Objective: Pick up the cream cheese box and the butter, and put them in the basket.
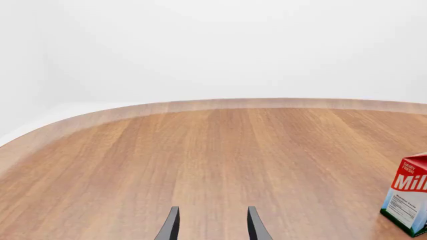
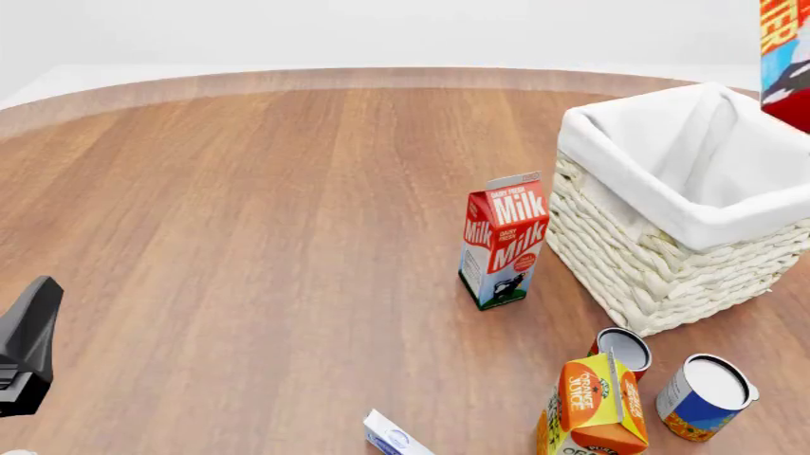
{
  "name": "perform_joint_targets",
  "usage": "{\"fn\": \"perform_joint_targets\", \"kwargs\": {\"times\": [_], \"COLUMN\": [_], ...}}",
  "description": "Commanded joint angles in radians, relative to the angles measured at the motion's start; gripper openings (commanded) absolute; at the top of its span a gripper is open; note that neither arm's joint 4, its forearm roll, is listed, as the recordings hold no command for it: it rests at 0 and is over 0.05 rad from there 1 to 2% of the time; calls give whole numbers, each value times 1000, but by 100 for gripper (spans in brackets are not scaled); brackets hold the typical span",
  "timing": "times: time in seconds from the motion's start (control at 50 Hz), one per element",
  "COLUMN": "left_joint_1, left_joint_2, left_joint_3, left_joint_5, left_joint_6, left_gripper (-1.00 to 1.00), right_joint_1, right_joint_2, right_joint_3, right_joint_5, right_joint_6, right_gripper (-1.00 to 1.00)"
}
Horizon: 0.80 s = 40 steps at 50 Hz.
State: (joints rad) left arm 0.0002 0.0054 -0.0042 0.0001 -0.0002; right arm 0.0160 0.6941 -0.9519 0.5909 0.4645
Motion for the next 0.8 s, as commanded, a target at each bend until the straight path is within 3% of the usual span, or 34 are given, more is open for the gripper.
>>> {"fn": "perform_joint_targets", "kwargs": {"times": [0.02,0.48,0.8], "left_joint_1": [0,0,0], "left_joint_2": [0,0,0], "left_joint_3": [0,0,0], "left_joint_5": [0,0,0], "left_joint_6": [0,0,0], "left_gripper": [100,100,100], "right_joint_1": [-22,-10,-24], "right_joint_2": [29,123,102], "right_joint_3": [46,124,156], "right_joint_5": [-53,-200,-203], "right_joint_6": [36,72,93], "right_gripper": [-100,-100,-100]}}
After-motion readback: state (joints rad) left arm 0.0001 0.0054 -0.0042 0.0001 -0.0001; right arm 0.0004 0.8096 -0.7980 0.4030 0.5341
